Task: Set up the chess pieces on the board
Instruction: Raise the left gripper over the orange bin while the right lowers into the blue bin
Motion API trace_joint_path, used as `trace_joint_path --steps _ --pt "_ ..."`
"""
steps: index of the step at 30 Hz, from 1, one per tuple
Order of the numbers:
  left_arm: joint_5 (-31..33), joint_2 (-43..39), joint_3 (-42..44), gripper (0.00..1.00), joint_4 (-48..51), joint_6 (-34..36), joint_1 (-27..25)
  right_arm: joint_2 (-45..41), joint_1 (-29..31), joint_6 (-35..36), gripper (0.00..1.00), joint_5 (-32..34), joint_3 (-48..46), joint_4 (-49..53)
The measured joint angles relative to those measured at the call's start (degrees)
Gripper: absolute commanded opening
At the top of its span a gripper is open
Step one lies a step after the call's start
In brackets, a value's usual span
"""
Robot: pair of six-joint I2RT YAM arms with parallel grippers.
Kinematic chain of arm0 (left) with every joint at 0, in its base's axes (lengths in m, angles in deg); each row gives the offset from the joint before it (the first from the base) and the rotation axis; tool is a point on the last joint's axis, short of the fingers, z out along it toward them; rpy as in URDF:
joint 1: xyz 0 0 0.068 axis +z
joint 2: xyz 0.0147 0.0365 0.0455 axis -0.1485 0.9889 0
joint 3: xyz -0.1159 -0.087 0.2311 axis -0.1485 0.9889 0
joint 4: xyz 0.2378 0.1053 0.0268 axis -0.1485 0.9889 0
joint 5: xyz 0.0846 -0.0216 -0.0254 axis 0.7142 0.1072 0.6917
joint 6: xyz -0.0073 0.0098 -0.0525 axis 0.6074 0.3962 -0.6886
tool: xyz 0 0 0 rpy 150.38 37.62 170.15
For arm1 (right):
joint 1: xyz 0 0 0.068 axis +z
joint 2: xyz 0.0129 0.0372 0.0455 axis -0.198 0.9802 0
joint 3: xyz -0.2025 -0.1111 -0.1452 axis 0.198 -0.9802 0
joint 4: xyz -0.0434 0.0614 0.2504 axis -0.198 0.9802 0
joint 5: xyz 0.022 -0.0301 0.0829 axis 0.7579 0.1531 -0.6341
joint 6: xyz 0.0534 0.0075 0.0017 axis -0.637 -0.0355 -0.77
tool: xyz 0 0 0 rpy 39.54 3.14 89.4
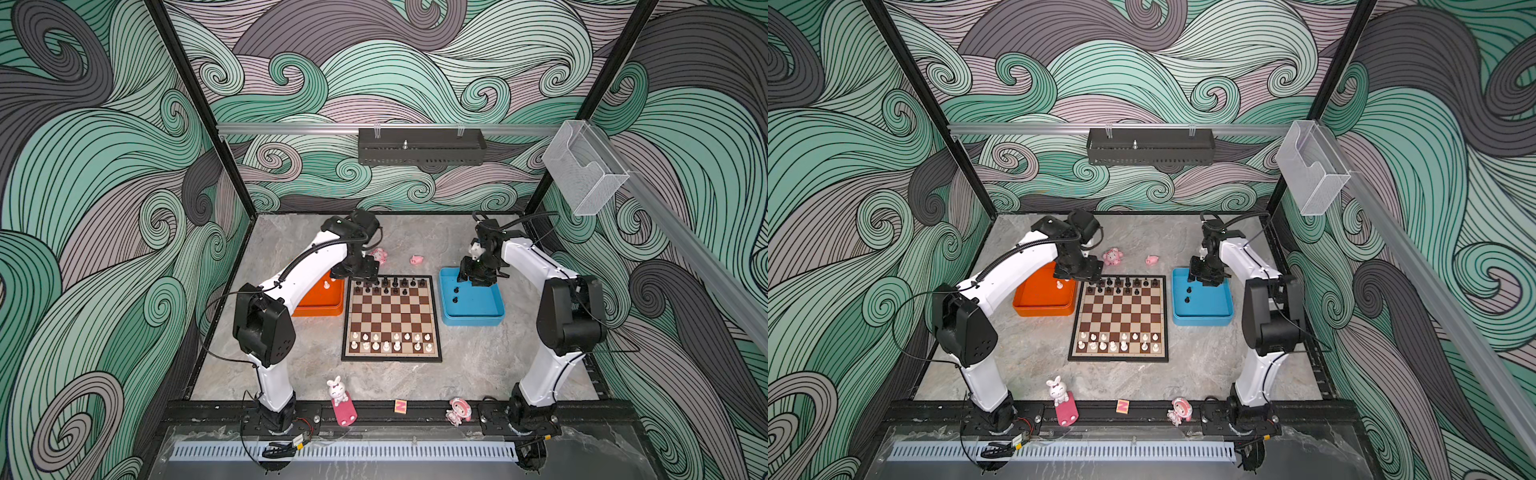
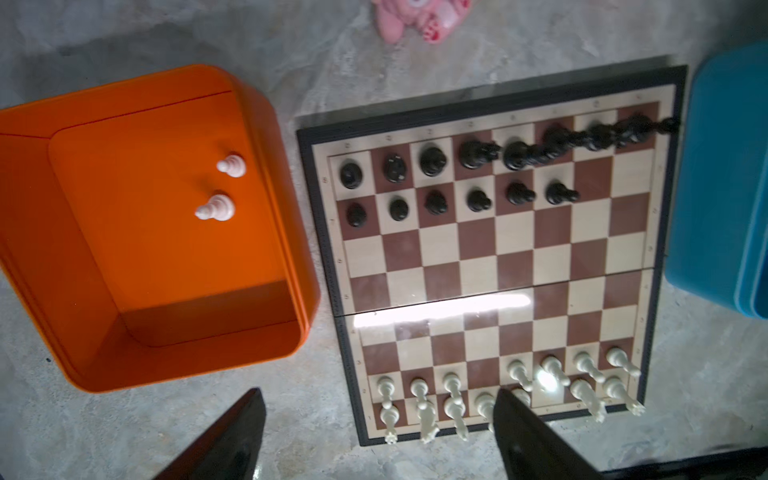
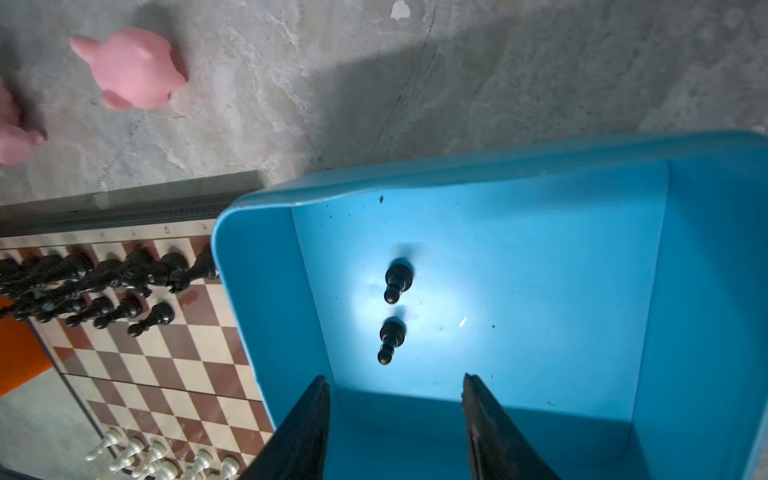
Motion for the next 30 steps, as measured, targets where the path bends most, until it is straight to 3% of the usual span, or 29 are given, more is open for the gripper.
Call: trace_joint_path --steps 5,11,18,30 --pt "-1.8 0.0 1.7 0.88 -0.8 1.9 8.2 4.7 1.0 0.0 0.44 1.9 2.4 -0.2" --pt "-3.1 0.1 1.7 0.88 -1.5 3.1 13.0 8.6 1.6 0.0 0.36 3.7 4.0 -0.4" --pt "-4.1 1.9 1.8 0.88 -2.7 3.5 14.6 11.2 2.6 0.0 0.27 5.0 5.4 -0.3" --pt "-5.2 4.0 1.8 0.88 -3.4 3.7 15.3 12.2 2.9 0.0 0.22 5.9 6.0 -0.2"
